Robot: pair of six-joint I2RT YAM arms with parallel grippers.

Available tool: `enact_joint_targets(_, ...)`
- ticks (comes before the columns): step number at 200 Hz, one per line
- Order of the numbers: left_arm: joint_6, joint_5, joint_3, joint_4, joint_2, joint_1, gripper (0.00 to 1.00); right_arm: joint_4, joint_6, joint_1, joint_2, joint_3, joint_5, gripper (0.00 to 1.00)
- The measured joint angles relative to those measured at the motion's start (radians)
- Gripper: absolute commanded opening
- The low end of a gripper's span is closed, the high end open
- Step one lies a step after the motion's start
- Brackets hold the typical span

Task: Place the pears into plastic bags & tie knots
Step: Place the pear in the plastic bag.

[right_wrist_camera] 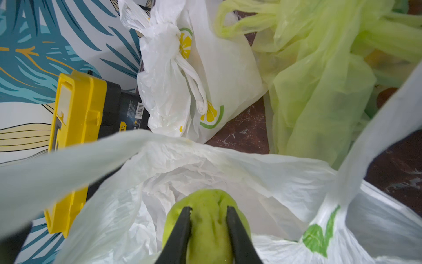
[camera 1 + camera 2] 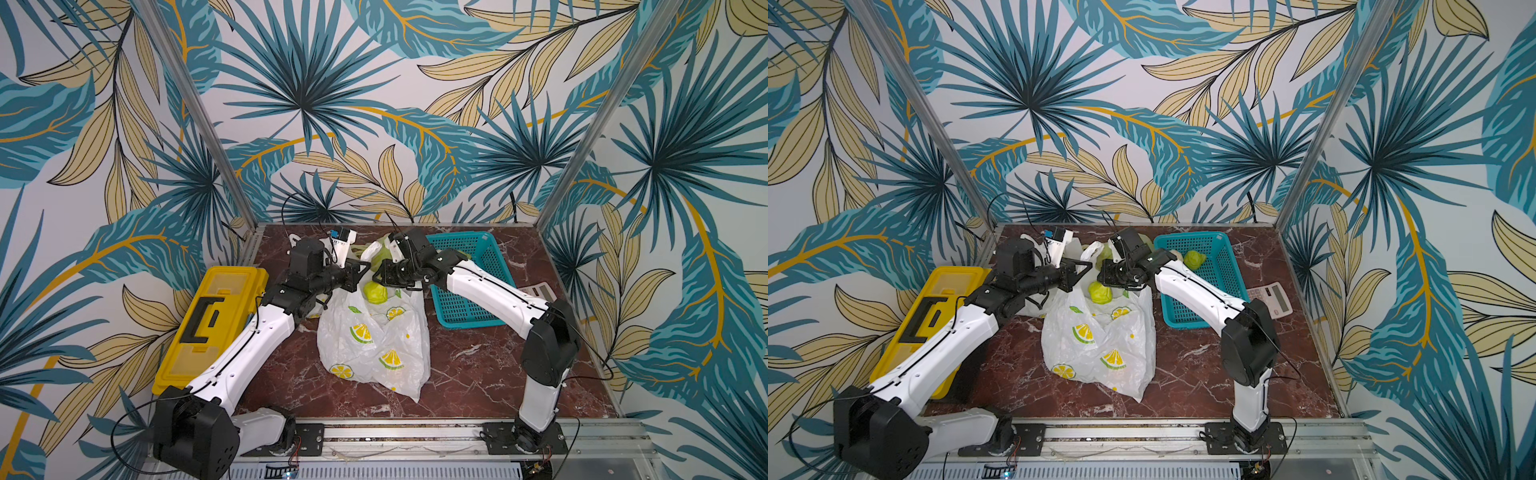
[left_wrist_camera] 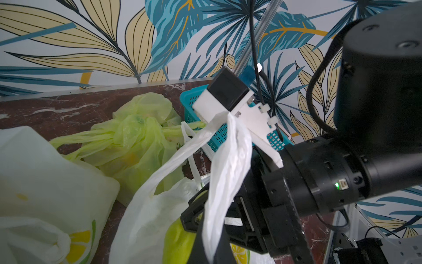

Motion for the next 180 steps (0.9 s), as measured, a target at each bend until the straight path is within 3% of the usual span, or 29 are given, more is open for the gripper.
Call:
enact_joint_targets(20,-0.005,0.011,0.001,0.000,0.000,-0.003,0.02,0.072,0.079,0.003,0.007,0.004,-0.003,0.19)
enact_joint_targets(62,-0.013,-0.013,0.001,-0.016,0.000,0.008,0.02,0.156,0.174,0.053,0.092,0.018,0.018,0.37)
enact_joint_targets(88,-0.012,-0.007,0.001,-0.010,-0.002,0.024,0.02,0.120,0.135,0.068,0.093,-0.019,0.016,0.58)
enact_joint_targets(114,-0.010,0.005,0.001,-0.008,-0.002,0.029,0.02,0.028,0.054,0.051,0.077,-0.018,0.014,0.61)
enact_joint_targets(151,-0.011,0.006,0.001,-0.003,-0.002,0.031,0.02,-0.055,-0.027,-0.068,-0.008,-0.018,0.039,0.63)
enact_joint_targets(180,-0.012,0.003,0.000,-0.003,-0.002,0.031,0.02,-0.077,-0.098,-0.239,-0.056,-0.017,0.171,0.64)
